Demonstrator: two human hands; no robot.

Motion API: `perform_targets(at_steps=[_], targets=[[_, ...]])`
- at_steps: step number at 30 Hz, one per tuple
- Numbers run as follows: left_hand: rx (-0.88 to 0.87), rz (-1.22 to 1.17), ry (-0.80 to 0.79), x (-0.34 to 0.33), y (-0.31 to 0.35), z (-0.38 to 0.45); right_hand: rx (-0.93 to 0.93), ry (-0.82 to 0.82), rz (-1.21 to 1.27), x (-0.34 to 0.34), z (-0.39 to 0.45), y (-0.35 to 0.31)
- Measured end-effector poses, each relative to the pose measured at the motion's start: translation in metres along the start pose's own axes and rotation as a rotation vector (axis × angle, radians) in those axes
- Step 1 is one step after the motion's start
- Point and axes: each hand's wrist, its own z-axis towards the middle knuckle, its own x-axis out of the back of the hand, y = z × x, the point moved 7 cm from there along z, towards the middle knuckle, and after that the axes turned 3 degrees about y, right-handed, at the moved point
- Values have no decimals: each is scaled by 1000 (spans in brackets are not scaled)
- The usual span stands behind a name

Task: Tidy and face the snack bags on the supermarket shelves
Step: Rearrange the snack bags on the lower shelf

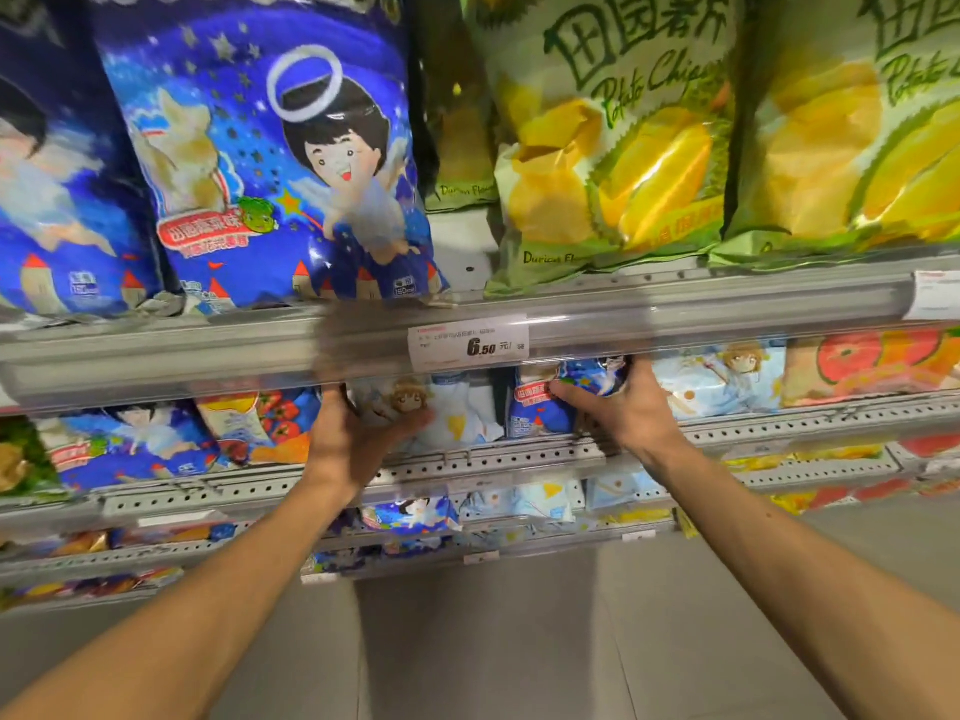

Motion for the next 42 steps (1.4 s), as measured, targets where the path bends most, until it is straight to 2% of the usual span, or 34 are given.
perform_targets(at_steps=[3, 9, 16, 22, 28, 32, 35, 39, 42], targets=[[22, 73, -31, -2, -11, 12, -57, -63, -4, -7, 17, 9], [31, 51, -60, -10, -21, 21, -74, -111, -7, -18, 26, 15], [29, 21, 34, -2, -11, 14, 42, 4, -49, -9, 9, -1], [43, 123, 146, 7, -8, 5, 74, 91, -38, -3, -7, -26], [170, 140, 136, 4, -11, 8, -14, 19, -98, 6, -29, -33], [146, 131, 153, -11, -1, 3, -67, -15, 118, 32, -56, -10], [137, 157, 98, -41, 11, 0, -125, 30, 265, 59, -66, 11], [81, -75, -17, -91, 28, -12, -136, 78, 203, 97, -76, 38], [44, -91, -97, -123, 34, -18, -142, 108, 181, 122, -77, 56]])
